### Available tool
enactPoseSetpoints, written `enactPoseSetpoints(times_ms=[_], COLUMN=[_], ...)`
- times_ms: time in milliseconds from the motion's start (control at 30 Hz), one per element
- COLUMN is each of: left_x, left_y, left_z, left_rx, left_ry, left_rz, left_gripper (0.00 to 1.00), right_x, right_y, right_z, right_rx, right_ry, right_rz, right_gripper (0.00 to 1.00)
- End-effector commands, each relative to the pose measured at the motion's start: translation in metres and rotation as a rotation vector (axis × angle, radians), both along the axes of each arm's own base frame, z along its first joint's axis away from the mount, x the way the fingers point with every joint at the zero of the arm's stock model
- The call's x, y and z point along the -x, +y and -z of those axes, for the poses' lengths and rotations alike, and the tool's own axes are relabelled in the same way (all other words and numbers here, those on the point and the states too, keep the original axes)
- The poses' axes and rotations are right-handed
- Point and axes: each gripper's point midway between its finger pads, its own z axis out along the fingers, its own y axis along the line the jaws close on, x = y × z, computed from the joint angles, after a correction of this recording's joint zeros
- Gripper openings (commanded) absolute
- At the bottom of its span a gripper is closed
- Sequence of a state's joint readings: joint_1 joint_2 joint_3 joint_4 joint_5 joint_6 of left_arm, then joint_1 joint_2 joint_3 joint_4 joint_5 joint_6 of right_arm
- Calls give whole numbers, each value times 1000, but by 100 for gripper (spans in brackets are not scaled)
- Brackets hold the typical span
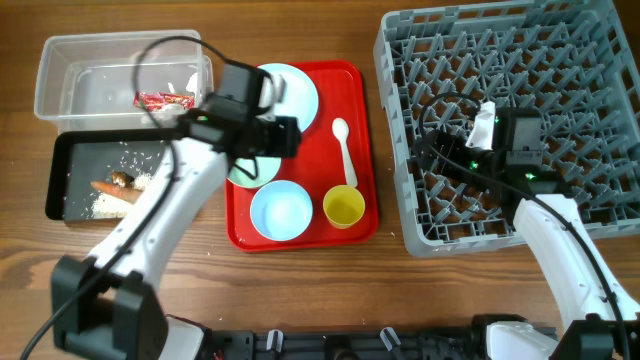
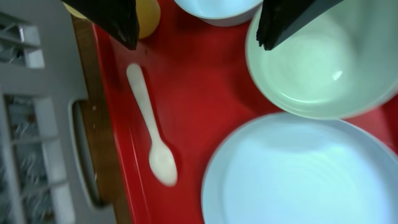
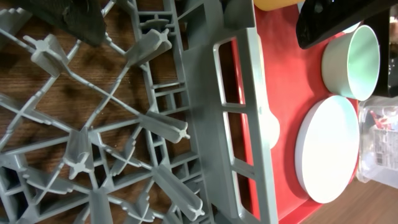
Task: Sort waste into correct bins and load items into the dishwasher rack
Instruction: 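Grasp the yellow cup with the left gripper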
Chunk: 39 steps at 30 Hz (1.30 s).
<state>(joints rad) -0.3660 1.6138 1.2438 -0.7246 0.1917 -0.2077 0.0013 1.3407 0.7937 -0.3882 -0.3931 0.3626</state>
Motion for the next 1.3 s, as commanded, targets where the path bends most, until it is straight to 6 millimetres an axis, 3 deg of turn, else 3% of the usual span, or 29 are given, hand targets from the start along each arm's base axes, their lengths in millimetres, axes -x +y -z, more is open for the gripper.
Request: enactPoseSetpoints(times_ms=[0,233,467,633,800,933,1033,1133,1167,1267], left_x=[0,5,39,83,95,92,90,85,83,81], left_y=[-7,-10,-51,-56,-65,-53,-53,-57,-58,-63], left_z=[14,15,6,25,49,80,90,90,90,87], left_rx=[-20,-1,148,-3,-72,-158,-168,-154,-148,-124], left_ry=[52,75,107,198,232,305,319,303,298,288], left_rz=[-52,-41,303,428,466,392,383,361,350,350], left_gripper=[63,63,62,62,58,53,45,18,13,6], right_x=[-3,-1,3,4,5,6,6,6,5,5], right_y=[12,38,59,56,56,55,55,55,55,55], right_z=[-8,-32,-78,-84,-82,-81,-81,-81,-81,-82], right_rx=[-49,-132,-13,4,4,5,6,5,6,6], right_ry=[-18,-93,-217,-228,-219,-212,-213,-213,-215,-216], right_rz=[-49,-188,-280,-263,-263,-263,-263,-263,-263,-263], right_gripper=[100,99,100,100,100,100,100,100,100,100])
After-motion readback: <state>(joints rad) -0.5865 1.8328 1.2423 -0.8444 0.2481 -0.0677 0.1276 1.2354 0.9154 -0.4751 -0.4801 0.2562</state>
